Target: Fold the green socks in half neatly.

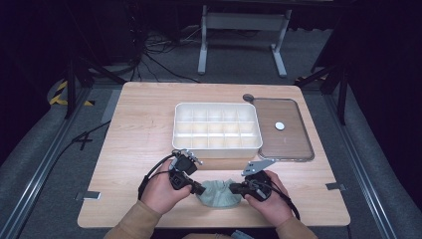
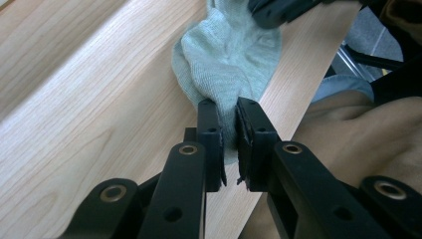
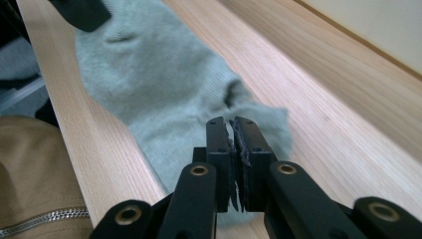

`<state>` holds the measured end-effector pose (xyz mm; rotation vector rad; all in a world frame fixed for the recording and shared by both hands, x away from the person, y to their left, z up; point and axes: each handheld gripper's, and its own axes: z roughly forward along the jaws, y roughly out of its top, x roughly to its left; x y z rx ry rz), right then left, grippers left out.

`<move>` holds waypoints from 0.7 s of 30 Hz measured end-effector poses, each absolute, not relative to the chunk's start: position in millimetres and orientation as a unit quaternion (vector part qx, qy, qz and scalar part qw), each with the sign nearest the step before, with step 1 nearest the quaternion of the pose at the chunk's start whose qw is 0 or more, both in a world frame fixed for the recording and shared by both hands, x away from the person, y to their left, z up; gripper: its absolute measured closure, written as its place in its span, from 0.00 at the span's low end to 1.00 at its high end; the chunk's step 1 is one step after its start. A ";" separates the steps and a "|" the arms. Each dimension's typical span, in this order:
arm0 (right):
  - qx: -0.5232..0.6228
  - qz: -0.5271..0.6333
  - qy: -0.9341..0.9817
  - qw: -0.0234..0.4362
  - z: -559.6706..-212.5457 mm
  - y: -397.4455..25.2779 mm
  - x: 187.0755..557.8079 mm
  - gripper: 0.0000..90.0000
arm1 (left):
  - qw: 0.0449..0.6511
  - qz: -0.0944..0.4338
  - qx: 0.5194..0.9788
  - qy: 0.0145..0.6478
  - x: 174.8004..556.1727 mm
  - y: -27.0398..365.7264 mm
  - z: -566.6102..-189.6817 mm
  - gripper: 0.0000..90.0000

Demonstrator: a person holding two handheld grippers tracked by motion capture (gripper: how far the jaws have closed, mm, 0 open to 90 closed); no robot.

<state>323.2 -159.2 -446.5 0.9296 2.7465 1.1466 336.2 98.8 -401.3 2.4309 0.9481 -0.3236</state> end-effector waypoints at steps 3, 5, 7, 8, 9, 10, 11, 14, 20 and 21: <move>0.311 0.346 0.885 0.012 -453.8 -162.4 324.5 0.95 | 0.247 -0.120 0.895 0.352 336.6 98.2 -400.6 0.90; 0.309 0.336 0.889 0.015 -460.1 -159.8 324.8 0.96 | 0.252 -0.121 0.893 0.352 336.7 96.4 -400.2 0.90; 0.307 0.336 0.890 0.017 -461.9 -158.0 324.6 0.96 | 0.251 -0.120 0.894 0.351 336.9 94.9 -399.1 0.90; 0.304 0.336 0.891 0.017 -462.8 -156.4 324.6 0.97 | 0.255 -0.120 0.894 0.349 337.2 93.4 -398.8 0.90; 0.302 0.337 0.891 0.017 -463.3 -155.7 324.9 0.97 | 0.258 -0.118 0.894 0.346 337.8 91.8 -398.6 0.90; 0.302 0.337 0.892 0.015 -463.5 -155.2 325.0 0.97 | 0.261 -0.118 0.894 0.345 338.3 89.6 -398.9 0.90; 0.298 0.341 0.892 0.010 -464.2 -155.3 325.4 0.97 | 0.262 -0.119 0.894 0.344 338.9 87.0 -399.2 0.90; 0.291 0.356 0.888 -0.007 -467.3 -157.9 328.1 0.98 | 0.265 -0.119 0.896 0.335 341.5 77.3 -400.4 0.90; 0.295 0.360 0.885 -0.006 -468.3 -159.0 327.5 0.98 | 0.273 -0.119 0.899 0.321 345.0 58.8 -402.2 0.90; 0.298 0.362 0.883 -0.009 -468.7 -159.1 327.3 0.98 | 0.274 -0.121 0.899 0.319 345.3 55.2 -402.8 0.90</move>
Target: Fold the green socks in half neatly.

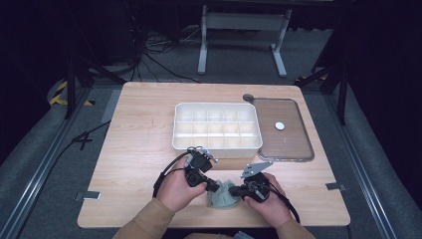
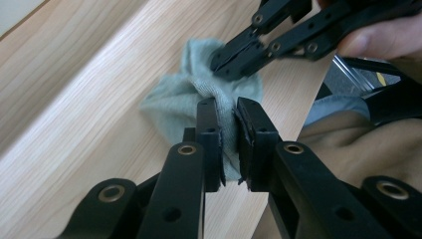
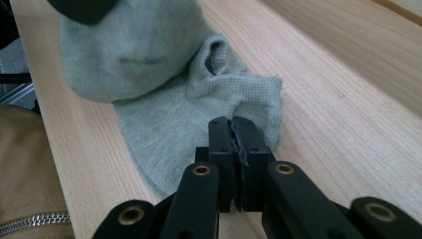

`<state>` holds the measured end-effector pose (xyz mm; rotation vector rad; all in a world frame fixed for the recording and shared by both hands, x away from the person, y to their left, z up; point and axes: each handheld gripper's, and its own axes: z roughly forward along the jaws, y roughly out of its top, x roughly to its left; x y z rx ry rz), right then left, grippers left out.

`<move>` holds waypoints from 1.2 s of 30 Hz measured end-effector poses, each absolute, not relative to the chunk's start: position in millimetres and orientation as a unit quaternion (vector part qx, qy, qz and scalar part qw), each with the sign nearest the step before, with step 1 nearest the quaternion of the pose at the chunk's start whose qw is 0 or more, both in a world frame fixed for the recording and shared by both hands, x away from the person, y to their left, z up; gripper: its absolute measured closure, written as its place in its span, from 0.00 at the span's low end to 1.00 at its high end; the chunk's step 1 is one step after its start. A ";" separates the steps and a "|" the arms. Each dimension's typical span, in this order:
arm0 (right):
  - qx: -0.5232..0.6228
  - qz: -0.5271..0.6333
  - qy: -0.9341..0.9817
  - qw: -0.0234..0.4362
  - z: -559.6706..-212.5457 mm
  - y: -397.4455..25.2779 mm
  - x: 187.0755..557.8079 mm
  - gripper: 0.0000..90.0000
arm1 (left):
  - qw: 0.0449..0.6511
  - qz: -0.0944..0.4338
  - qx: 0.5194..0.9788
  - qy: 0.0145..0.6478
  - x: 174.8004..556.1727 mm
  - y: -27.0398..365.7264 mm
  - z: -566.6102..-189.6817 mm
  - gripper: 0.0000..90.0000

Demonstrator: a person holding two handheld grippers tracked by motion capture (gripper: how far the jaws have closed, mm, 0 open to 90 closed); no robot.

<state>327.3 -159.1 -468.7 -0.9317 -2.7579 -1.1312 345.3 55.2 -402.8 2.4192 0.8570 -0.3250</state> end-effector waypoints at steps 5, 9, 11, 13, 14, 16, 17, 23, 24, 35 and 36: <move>-0.301 -0.367 -0.880 0.011 -469.6 -160.7 327.0 0.97 | 0.267 -0.123 0.904 0.310 348.1 38.5 -408.5 0.90; -0.295 -0.371 -0.880 0.007 -469.1 -161.0 325.3 0.92 | 0.261 -0.122 0.906 0.310 349.3 32.4 -414.0 0.90; -0.296 -0.369 -0.881 0.003 -466.7 -162.4 324.4 0.90 | 0.265 -0.116 0.905 0.313 349.4 30.8 -417.5 0.89; -0.300 -0.370 -0.879 -0.002 -462.9 -165.4 323.7 0.91 | 0.269 -0.115 0.903 0.313 348.9 31.1 -418.0 0.87; -0.307 -0.368 -0.878 -0.006 -460.1 -168.5 323.4 0.91 | 0.276 -0.116 0.902 0.311 348.5 31.7 -417.5 0.82; -0.313 -0.371 -0.874 -0.005 -456.8 -173.5 322.6 0.91 | 0.303 -0.113 0.899 0.294 346.1 36.0 -411.0 0.77; -0.315 -0.371 -0.873 -0.007 -455.8 -176.4 322.5 0.91 | 0.320 -0.108 0.897 0.284 344.0 40.1 -405.7 0.75; -0.323 -0.379 -0.867 -0.012 -446.7 -186.3 321.0 0.92 | 0.327 -0.082 0.893 0.298 341.4 73.4 -385.5 0.81; -0.322 -0.382 -0.866 -0.013 -444.6 -186.4 320.7 0.92 | 0.304 -0.092 0.898 0.305 342.8 77.0 -390.8 0.83; -0.317 -0.357 -0.878 -0.012 -445.7 -180.3 321.6 0.96 | 0.241 -0.120 0.923 0.275 334.0 64.7 -413.5 0.95; -0.319 -0.354 -0.879 -0.012 -447.3 -179.9 321.6 0.97 | 0.242 -0.118 0.924 0.271 333.9 62.0 -415.0 0.95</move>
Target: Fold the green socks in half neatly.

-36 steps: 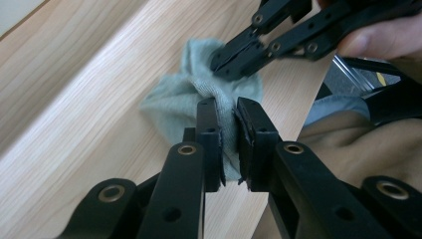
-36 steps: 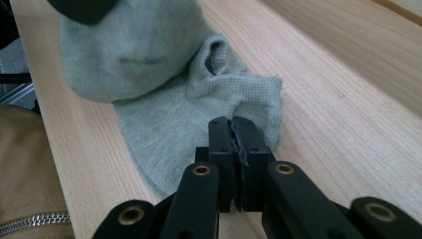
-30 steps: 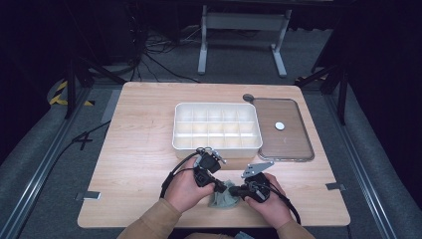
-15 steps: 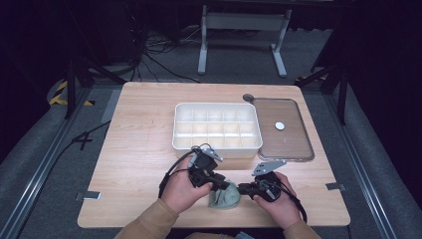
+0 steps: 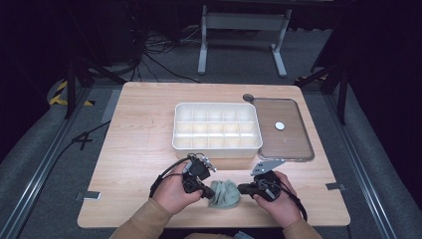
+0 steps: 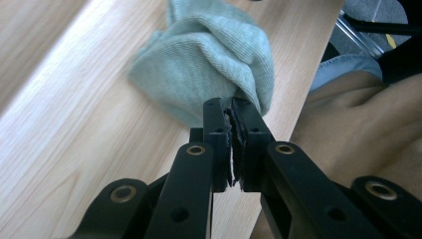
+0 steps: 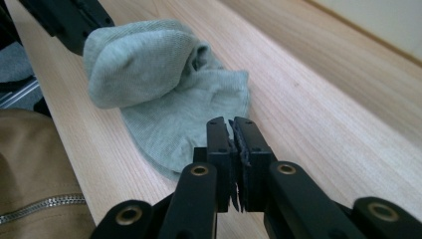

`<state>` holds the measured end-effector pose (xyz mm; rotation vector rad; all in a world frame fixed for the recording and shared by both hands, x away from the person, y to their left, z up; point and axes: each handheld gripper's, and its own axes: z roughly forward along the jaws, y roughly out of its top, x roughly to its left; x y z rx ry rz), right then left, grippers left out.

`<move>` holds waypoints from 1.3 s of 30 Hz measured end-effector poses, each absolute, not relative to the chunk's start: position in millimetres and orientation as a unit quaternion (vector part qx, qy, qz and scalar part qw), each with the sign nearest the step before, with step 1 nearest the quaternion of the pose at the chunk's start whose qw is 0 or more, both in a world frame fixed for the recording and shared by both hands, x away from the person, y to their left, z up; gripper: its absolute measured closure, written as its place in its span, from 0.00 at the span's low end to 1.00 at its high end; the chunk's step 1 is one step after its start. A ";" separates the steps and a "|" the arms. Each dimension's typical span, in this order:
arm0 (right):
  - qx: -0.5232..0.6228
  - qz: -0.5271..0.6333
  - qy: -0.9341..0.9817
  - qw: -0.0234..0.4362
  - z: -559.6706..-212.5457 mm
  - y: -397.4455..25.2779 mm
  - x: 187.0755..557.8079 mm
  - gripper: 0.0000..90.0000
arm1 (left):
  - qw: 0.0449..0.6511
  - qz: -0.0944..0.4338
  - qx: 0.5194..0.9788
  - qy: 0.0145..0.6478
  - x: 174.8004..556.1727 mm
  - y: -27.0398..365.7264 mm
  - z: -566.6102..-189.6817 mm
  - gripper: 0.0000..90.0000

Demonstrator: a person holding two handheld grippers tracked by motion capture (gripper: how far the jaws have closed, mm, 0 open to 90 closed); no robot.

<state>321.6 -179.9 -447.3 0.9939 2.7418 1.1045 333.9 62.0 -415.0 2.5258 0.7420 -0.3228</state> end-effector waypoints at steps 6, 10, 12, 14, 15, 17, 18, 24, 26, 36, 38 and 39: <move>0.325 0.338 0.883 0.004 -455.7 -178.9 321.7 0.98 | 0.238 -0.126 0.928 0.257 336.1 43.5 -429.4 0.96; 0.325 0.357 0.875 0.017 -443.6 -183.5 318.7 0.98 | 0.222 -0.124 0.933 0.254 335.4 35.8 -438.1 0.95; 0.320 0.374 0.870 0.022 -434.6 -182.3 314.8 0.98 | 0.220 -0.122 0.934 0.252 335.4 33.9 -440.1 0.95; 0.303 0.388 0.870 0.028 -427.2 -175.6 309.8 0.97 | 0.223 -0.121 0.933 0.254 335.4 33.6 -440.4 0.94; 0.292 0.396 0.870 0.029 -424.0 -169.6 306.8 0.97 | 0.224 -0.120 0.933 0.255 335.2 33.9 -440.3 0.93; 0.276 0.405 0.871 0.032 -421.0 -159.8 303.5 0.97 | 0.231 -0.121 0.930 0.259 334.5 34.8 -441.1 0.92; 0.273 0.406 0.872 0.032 -420.5 -156.3 302.6 0.97 | 0.229 -0.123 0.930 0.261 334.4 35.6 -440.7 0.92; 0.274 0.403 0.873 0.026 -427.1 -137.2 305.5 0.96 | 0.244 -0.123 0.924 0.266 332.8 39.8 -441.0 0.90; 0.274 0.400 0.874 0.025 -429.6 -133.6 306.3 0.96 | 0.249 -0.122 0.921 0.272 331.9 41.6 -440.7 0.90; 0.276 0.371 0.886 0.037 -435.4 -135.6 304.6 0.93 | 0.306 -0.079 0.898 0.306 343.7 57.9 -433.8 0.90; 0.279 0.369 0.886 0.038 -437.0 -137.8 305.3 0.93 | 0.304 -0.073 0.899 0.306 345.9 54.4 -436.7 0.91; 0.279 0.368 0.886 0.040 -437.5 -138.5 305.7 0.93 | 0.299 -0.069 0.901 0.308 346.7 52.1 -438.7 0.92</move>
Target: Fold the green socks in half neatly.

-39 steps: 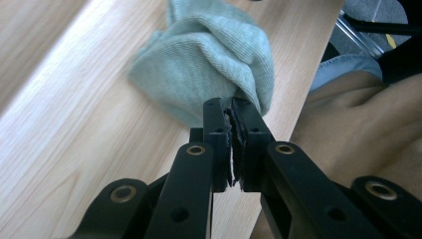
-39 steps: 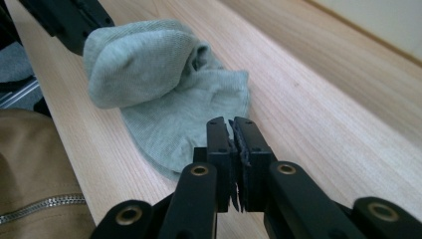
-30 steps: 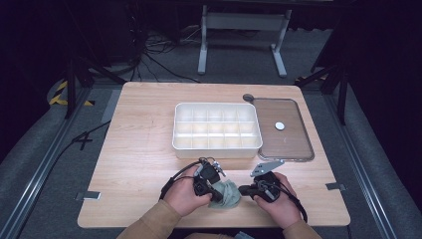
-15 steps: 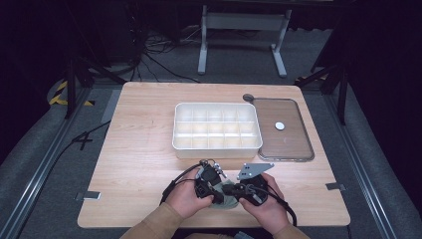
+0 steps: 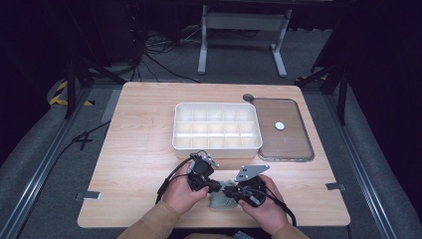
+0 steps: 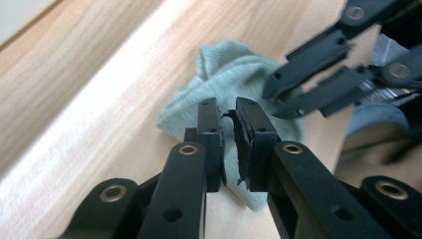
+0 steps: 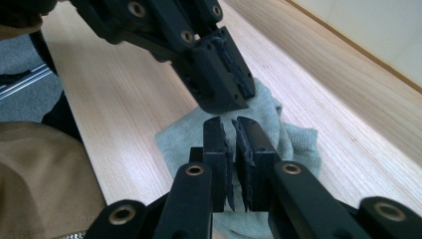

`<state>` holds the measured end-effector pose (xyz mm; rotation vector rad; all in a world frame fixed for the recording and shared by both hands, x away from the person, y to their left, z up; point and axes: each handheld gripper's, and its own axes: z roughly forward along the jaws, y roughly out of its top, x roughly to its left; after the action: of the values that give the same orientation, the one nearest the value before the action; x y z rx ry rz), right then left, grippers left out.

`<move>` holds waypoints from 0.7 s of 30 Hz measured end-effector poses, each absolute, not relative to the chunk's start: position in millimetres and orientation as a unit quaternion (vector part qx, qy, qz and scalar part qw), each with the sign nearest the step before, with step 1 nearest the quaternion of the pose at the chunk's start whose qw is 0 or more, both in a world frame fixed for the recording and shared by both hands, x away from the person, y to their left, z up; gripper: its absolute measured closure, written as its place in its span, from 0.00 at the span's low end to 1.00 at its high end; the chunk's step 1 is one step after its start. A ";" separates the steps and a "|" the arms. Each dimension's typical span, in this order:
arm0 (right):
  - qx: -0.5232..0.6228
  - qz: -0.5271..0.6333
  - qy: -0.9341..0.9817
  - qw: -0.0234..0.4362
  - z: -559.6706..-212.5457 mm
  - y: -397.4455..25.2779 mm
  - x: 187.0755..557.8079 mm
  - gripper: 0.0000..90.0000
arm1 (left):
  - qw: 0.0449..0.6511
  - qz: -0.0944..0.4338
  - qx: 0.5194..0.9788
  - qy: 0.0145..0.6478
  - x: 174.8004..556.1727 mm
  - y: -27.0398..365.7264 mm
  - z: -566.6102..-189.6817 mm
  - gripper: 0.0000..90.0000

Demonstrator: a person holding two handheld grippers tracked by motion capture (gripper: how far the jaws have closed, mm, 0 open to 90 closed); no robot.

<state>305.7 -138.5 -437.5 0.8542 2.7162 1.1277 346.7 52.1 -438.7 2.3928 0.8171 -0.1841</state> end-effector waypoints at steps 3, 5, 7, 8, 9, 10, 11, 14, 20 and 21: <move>0.281 0.364 0.887 0.043 -439.8 -141.1 305.8 0.93 | 0.281 -0.058 0.908 0.306 348.4 46.1 -444.2 0.94; 0.285 0.360 0.887 0.044 -441.8 -144.6 306.1 0.92 | 0.278 -0.058 0.908 0.307 348.8 43.3 -445.3 0.95; 0.290 0.359 0.886 0.042 -444.1 -149.2 306.8 0.92 | 0.273 -0.058 0.911 0.304 349.4 41.7 -445.3 0.97; 0.291 0.359 0.886 0.042 -445.1 -150.7 307.1 0.92 | 0.266 -0.060 0.912 0.306 349.3 40.9 -445.3 0.97; 0.292 0.358 0.886 0.042 -446.3 -153.3 307.0 0.92 | 0.267 -0.057 0.914 0.301 350.4 40.2 -446.1 0.98; 0.294 0.357 0.886 0.042 -447.0 -154.9 306.6 0.92 | 0.265 -0.058 0.913 0.303 350.2 39.2 -446.3 0.98; 0.294 0.357 0.885 0.044 -447.5 -156.7 306.3 0.92 | 0.262 -0.059 0.915 0.302 350.6 38.4 -446.5 0.99; 0.296 0.356 0.885 0.047 -449.1 -160.7 306.2 0.92 | 0.260 -0.058 0.915 0.302 350.4 36.8 -446.8 0.99; 0.291 0.359 0.886 0.047 -455.9 -166.5 307.7 0.96 | 0.260 -0.057 0.916 0.302 350.3 35.8 -446.9 1.00; 0.295 0.357 0.885 0.048 -456.6 -167.9 308.2 0.98 | 0.262 -0.052 0.916 0.298 350.1 35.7 -447.0 1.00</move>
<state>308.2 -167.9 -456.6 0.9005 2.6986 1.0877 350.1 35.7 -447.0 2.4803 0.8077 -0.1417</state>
